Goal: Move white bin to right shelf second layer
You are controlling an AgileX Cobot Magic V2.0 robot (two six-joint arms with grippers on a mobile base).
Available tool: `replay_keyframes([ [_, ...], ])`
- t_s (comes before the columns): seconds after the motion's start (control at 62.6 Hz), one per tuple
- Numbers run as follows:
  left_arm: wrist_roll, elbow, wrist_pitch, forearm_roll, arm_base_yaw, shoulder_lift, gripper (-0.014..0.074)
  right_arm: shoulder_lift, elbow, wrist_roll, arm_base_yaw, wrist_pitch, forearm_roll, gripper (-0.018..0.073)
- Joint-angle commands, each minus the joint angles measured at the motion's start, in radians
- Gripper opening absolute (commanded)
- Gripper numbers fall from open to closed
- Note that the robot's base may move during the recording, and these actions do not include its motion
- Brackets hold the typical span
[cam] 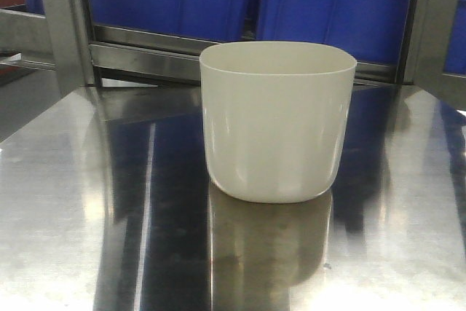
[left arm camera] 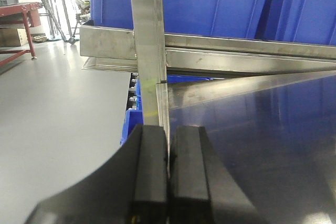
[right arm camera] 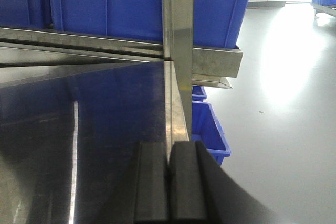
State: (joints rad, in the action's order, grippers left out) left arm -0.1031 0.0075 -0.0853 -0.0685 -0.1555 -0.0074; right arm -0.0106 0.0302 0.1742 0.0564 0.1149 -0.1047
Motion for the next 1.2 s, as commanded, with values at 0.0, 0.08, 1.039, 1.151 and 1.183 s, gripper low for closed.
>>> replay_keyframes([
  [0.0,0.004,0.037,0.085,-0.005,-0.004,-0.014,0.0085,-0.02,-0.016,-0.012,0.005,-0.084,-0.003,0.0048],
  [0.08,0.004,0.037,0.085,-0.005,-0.004,-0.014,0.0085,-0.02,-0.016,-0.012,0.004,-0.091,-0.003,0.0048],
  [1.039,0.004,0.037,0.085,-0.005,-0.004,-0.014,0.0085,0.388,-0.298,-0.012,0.004,-0.256,-0.001,0.0048],
  [1.151,0.004,0.037,0.085,-0.005,-0.004,-0.014,0.0085,0.549,-0.465,-0.012,0.004,-0.207,-0.001,0.0048],
  [1.183,0.004,0.037,0.085,-0.005,-0.004,-0.014,0.0085,0.596,-0.526,-0.012,-0.001,-0.173,-0.001,0.0048],
])
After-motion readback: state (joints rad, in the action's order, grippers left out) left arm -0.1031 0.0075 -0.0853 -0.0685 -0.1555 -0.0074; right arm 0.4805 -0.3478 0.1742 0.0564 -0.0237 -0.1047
